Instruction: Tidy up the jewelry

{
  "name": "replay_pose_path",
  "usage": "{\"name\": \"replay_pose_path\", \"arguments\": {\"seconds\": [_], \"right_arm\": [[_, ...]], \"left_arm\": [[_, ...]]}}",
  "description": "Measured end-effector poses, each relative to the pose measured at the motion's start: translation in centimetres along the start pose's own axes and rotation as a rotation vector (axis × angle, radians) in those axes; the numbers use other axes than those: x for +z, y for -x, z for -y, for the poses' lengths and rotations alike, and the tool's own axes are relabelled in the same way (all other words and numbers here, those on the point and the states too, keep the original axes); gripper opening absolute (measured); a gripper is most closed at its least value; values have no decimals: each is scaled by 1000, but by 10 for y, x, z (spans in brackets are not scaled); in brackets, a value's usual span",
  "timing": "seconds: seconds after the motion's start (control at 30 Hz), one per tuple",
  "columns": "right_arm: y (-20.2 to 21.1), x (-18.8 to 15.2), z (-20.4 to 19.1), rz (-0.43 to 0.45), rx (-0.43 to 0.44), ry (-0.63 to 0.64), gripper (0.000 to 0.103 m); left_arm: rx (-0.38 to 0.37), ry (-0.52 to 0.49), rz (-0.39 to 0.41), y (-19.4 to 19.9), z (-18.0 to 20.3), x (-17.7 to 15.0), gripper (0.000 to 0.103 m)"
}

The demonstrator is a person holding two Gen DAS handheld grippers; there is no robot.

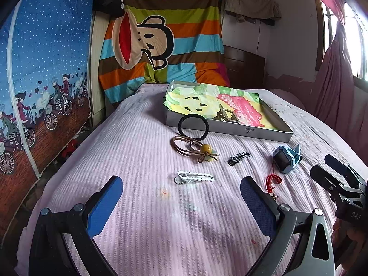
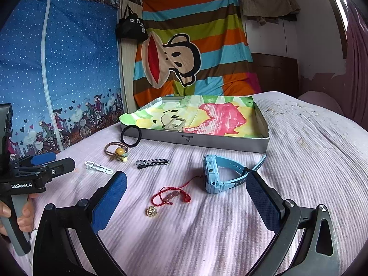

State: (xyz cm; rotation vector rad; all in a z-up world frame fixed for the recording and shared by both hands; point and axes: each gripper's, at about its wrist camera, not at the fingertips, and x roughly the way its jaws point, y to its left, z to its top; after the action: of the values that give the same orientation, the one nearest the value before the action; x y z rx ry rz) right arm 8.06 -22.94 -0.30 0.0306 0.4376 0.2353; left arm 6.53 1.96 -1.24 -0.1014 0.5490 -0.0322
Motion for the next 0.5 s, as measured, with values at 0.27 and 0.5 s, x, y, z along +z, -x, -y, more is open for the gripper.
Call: {"name": "replay_pose_path", "arguments": {"seconds": [0.27,0.5], "right_arm": [[-8,-5,-1,-39,11,3,101],[-15,-8,2,-68,25,-17,101]], "left_arm": [[-19,-20,-44,-6,1,0,103],[-29,-23,-80,-14,0,3,103]]}}
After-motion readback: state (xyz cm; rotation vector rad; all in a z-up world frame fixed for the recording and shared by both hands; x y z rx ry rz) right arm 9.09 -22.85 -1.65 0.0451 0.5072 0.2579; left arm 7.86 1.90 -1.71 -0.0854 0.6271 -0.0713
